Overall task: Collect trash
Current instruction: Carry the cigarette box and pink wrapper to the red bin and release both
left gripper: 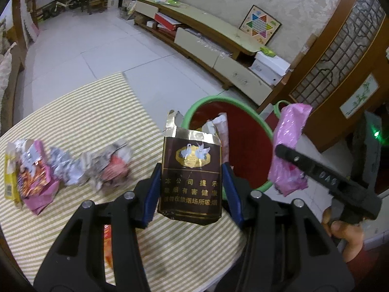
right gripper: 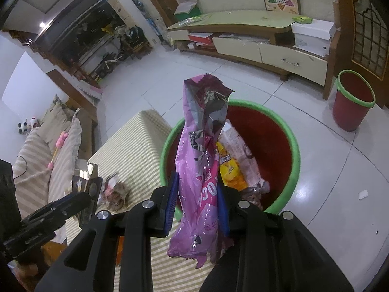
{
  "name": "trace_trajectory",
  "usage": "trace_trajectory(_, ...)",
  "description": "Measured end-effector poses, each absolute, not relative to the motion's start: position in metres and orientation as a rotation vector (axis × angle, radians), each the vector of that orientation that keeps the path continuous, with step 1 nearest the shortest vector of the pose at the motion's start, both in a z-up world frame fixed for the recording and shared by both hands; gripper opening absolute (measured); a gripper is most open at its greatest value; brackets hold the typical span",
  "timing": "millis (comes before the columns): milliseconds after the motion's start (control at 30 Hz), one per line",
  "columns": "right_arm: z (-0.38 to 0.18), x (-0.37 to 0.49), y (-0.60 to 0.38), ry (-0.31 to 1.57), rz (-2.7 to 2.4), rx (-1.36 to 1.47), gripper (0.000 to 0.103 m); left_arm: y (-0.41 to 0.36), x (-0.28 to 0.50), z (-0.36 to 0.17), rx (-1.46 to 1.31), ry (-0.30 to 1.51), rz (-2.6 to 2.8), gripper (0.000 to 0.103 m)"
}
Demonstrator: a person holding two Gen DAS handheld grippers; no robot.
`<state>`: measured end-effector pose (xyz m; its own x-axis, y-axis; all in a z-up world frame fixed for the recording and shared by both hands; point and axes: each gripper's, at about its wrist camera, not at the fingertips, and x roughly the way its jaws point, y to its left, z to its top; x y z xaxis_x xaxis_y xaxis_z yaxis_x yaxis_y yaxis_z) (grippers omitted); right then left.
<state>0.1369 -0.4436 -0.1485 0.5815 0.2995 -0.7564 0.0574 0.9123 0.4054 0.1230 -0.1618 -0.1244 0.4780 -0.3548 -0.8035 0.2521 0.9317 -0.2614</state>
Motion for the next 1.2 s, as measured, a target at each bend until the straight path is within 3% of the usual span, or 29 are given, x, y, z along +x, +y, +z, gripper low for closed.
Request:
trace_trajectory(567,-0.155,0.16,-0.452,0.944,0.117,0.403,0.03,-0.211,0.167,-0.136,-0.169,1.042,-0.452,0.047)
trace_trajectory(600,-0.156,0.161,-0.452,0.943,0.111,0.404,0.03,-0.212,0.17,-0.138,-0.17,1.049,-0.448,0.048)
trace_trajectory(633,-0.156,0.16,-0.451,0.943,0.099,0.407,0.035,-0.212,0.172,-0.139,-0.175,1.056,-0.446,0.06)
trace_trajectory(667,-0.156,0.158,-0.45,0.943,0.094,0.412,0.052,-0.211,0.174,-0.14,-0.186,1.06,-0.442,0.072)
trace_trajectory(733,-0.156,0.157,-0.45,0.937,0.081,0.412,0.059,-0.208,0.175,-0.139,-0.205,1.055,-0.436,0.076)
trace_trajectory(1200,-0.146,0.142,-0.43,0.963,0.104,0.37,0.062,-0.128,0.101,-0.149,-0.188,1.041,-0.227,0.084)
